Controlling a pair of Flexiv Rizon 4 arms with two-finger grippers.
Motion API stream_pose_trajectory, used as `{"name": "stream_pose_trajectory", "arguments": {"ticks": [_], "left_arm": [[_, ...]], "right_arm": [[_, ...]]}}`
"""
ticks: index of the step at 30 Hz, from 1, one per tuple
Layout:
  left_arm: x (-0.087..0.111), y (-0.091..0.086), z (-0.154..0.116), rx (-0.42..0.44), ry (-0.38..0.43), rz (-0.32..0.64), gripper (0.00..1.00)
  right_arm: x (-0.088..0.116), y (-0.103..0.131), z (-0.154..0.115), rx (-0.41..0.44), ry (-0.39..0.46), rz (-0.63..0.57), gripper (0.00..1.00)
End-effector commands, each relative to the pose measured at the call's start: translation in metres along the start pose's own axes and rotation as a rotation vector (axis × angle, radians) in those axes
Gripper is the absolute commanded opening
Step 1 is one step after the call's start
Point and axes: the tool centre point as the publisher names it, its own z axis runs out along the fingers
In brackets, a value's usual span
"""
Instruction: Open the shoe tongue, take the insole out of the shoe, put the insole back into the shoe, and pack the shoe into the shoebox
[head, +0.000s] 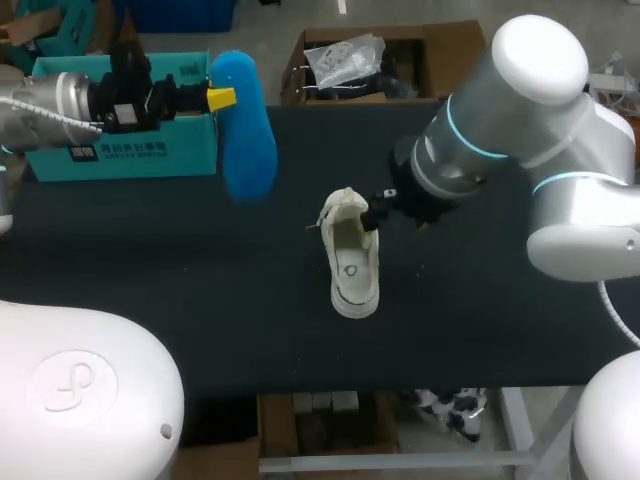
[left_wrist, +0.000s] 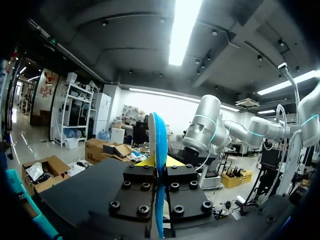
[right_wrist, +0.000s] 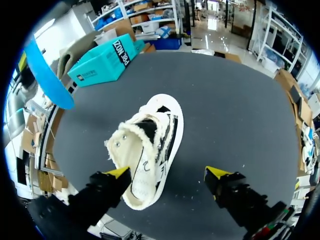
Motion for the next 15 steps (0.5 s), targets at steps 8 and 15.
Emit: {"name": "stream_pose_trajectory", "arguments": {"ticks": [8,15], "left_arm": [[0.052,0.015,0.02,0.025,-0.038,-0.178,0.0],[0.074,0.02,0.033,0.004,-0.07,-0.236,0.0]], "right_arm": [[-0.051,-0.038,-0.045,-0.016,0.094,0.047,1.0],[-0.058,-0.052,-0.053,0.003,0.136,0.072,1.0]]}}
